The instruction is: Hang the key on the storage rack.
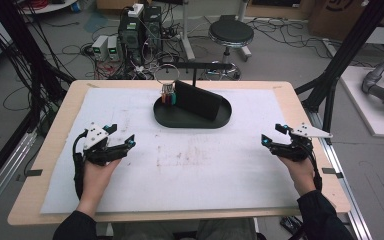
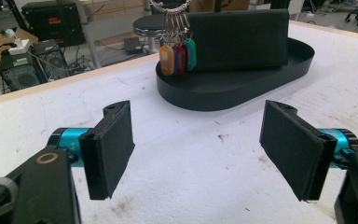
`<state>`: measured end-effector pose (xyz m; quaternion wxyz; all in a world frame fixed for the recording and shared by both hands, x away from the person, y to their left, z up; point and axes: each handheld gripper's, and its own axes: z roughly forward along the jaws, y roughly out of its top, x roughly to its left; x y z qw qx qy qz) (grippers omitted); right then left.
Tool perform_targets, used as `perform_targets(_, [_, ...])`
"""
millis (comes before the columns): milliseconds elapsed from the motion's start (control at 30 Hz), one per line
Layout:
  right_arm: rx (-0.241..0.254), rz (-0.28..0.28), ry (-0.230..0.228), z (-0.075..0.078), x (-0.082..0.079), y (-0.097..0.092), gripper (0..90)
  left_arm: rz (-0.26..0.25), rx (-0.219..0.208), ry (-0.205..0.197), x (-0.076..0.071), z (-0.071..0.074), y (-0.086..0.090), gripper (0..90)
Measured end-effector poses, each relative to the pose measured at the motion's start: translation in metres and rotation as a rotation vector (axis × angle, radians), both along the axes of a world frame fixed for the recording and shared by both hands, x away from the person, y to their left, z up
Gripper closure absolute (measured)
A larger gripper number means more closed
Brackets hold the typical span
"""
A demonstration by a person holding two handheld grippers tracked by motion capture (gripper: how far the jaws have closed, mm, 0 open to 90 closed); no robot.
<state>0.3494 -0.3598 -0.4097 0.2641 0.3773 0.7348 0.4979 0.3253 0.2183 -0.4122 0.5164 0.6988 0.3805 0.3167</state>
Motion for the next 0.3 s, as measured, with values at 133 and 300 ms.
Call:
perform_targets(133, [-0.002,0.003,0.003,-0.0002,0.0001,-0.0002,25.1,0.004,-0.003,-0.001,0.0002,-0.0001,0.0008,25.6])
perform_targets(300, [-0.003,0.002,0.000,-0.0006,0.0010,-0.0009,24.9,0.004,0.002,0.010,0.0018,-0.0011,0.0004,25.6])
